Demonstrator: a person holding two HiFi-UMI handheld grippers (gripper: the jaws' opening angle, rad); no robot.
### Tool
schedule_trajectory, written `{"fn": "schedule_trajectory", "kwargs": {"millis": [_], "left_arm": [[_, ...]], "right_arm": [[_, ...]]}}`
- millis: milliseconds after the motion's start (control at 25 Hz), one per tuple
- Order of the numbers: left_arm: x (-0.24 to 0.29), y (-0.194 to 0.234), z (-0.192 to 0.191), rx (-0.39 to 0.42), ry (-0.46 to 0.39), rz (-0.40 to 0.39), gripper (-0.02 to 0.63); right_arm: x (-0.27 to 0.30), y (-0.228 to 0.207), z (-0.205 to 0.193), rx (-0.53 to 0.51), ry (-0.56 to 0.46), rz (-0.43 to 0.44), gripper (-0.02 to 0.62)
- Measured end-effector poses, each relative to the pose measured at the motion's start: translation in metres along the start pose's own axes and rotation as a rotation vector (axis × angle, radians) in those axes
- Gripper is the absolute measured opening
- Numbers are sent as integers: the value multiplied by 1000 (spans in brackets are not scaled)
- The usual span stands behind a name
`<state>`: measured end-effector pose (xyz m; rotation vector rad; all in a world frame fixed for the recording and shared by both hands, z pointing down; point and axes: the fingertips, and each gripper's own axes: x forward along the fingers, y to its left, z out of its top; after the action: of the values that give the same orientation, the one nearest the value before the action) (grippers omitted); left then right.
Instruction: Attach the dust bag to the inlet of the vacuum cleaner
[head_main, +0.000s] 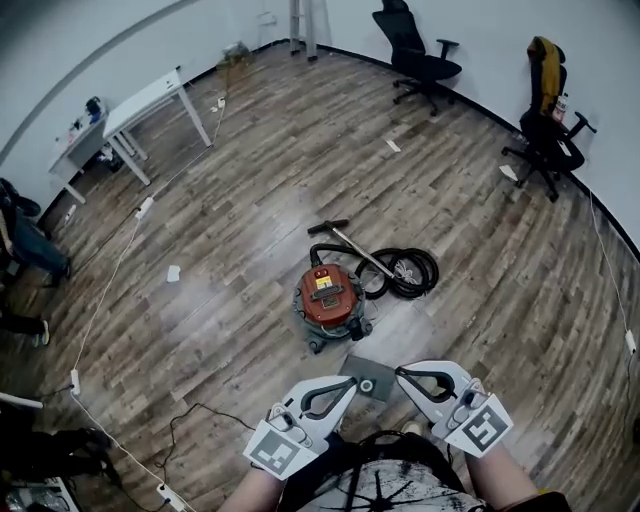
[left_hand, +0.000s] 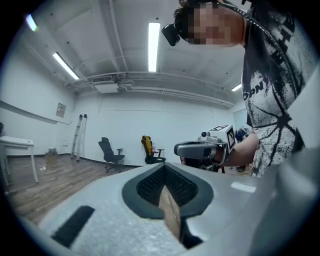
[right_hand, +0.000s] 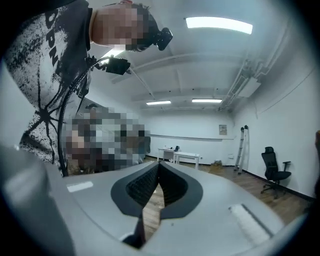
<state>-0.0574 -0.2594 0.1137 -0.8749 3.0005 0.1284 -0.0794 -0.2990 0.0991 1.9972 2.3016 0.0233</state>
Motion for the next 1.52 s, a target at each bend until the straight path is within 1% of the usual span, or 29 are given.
{"fn": "schedule_trajectory", "kwargs": {"millis": [120, 240, 360, 440, 600, 760, 800, 880, 920, 960, 1040, 1120, 1200, 1240, 1280, 1320, 1360, 1480, 1520], "left_arm": [[-1, -17, -11, -1, 11, 113, 3], [3, -38, -22, 0, 21, 201, 3], [9, -51, -27, 5, 16, 254, 3], [11, -58, -28, 2, 11, 269, 3], [11, -62, -30, -6, 23, 256, 3], [13, -52, -32, -22, 48, 212, 3], [12, -48, -39, -8, 83, 189, 3], [6, -38, -64, 78, 236, 113, 3], [2, -32, -76, 105, 298, 84, 3], [0, -25, -86, 103, 323, 74, 3], [-2, -10, -105, 66, 320, 76, 3], [-1, 4, -135, 49, 314, 76, 3], [-3, 16, -173, 53, 328, 64, 3], [-4, 22, -194, 47, 334, 57, 3], [-3, 28, -215, 37, 337, 51, 3], [-2, 34, -237, 27, 335, 42, 3], [1, 41, -259, 19, 328, 32, 3], [11, 56, -331, 17, 322, -18, 3], [14, 61, -356, 25, 320, -36, 3]], "right_arm": [[-24, 2, -6, 1, 14, 92, 6], [-48, 2, -13, 12, 17, 160, 5], [-61, 1, -18, 16, 14, 204, 5], [-65, 1, -18, 29, 3, 214, 6], [-68, 1, -19, 22, 13, 208, 6], [-64, -5, -31, 33, 47, 168, 6], [-61, -7, -37, 34, 60, 160, 5], [-53, -9, -56, 45, 91, 147, 6], [-48, -10, -70, 57, 110, 140, 6], [-44, -12, -86, 70, 130, 133, 6], [-37, -12, -129, 82, 176, 136, 6], [-35, -6, -193, 70, 262, 188, 6], [-37, 7, -274, 78, 405, 262, 7], [-37, 14, -315, 95, 467, 283, 8], [-36, 20, -354, 115, 511, 296, 32], [-36, 26, -393, 136, 547, 304, 66], [-36, 31, -433, 156, 581, 306, 69], [-41, 47, -558, 211, 678, 305, 112], [-47, 52, -604, 220, 722, 308, 137]]}}
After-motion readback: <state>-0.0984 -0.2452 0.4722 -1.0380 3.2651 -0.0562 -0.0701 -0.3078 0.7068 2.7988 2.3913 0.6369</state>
